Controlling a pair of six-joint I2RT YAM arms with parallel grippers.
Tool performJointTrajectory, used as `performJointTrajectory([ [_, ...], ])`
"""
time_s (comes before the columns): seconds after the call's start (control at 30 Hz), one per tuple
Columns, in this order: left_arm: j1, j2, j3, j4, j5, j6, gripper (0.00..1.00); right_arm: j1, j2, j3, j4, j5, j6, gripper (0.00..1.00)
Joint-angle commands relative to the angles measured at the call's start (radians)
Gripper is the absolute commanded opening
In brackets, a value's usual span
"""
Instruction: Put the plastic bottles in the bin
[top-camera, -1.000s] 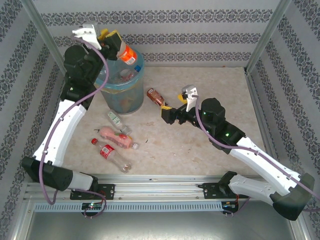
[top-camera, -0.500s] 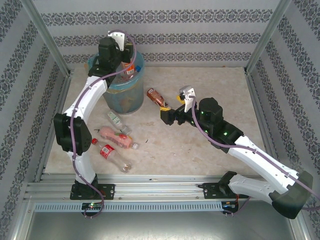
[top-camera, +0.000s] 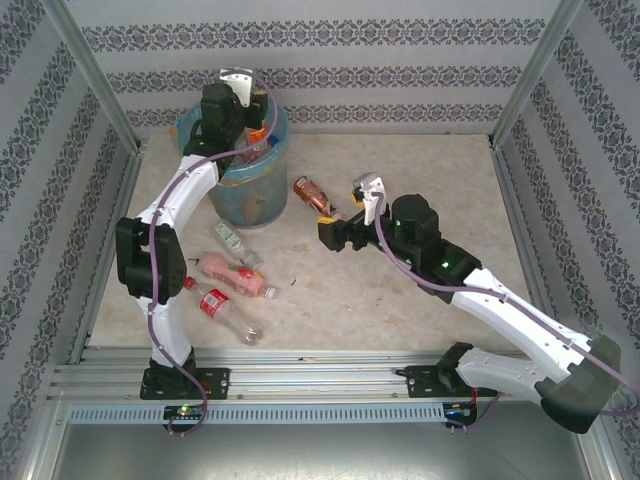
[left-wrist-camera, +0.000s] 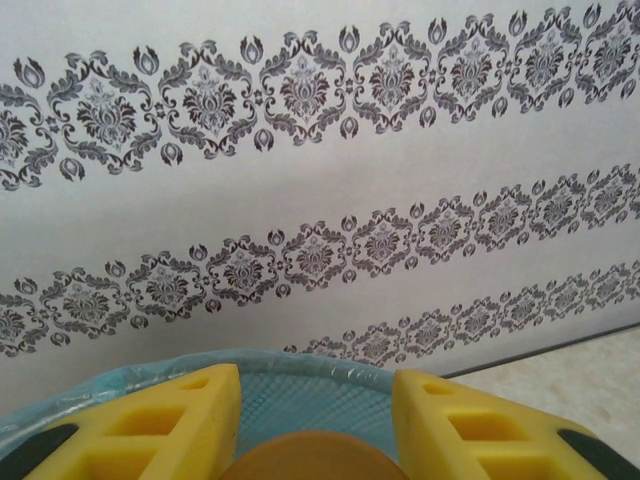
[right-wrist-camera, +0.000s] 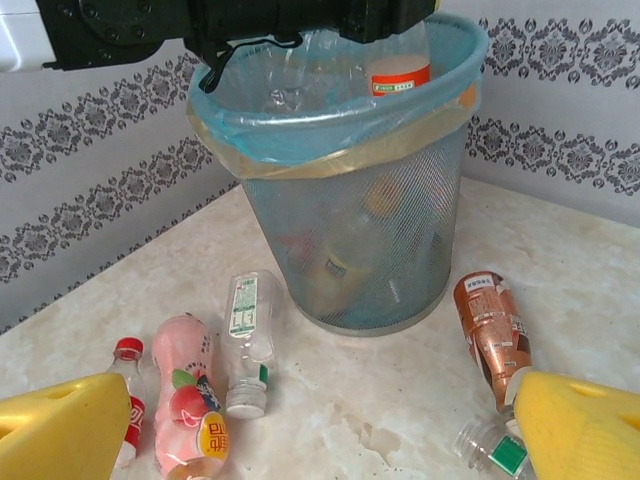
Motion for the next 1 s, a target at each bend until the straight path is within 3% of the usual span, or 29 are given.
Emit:
performJointTrajectory([
  [0.0,0.023,0.015,-0.064,-0.070,-0.035,0.047,0.00,0.008,0.004,0.027,0.000,-0.025,-0.013,0.98],
  [0.4,0.023,-0.158,-0.039,-0.060,0.064,0.011,0.00,0.012,0.046,0.047,0.016,-0.054,0.005,0.98],
  [0.67,0.023,-0.229,-0.121,-0.072,0.006,0.075,0.00,0.019,0.050,0.049,0.012,-0.054,0.002,0.98],
  [0.97,0.023,-0.195,-0.218,-0.133,-0.041,0.121,0.00,0.020,0.067,0.054,0.010,-0.060,0.008,0.98],
])
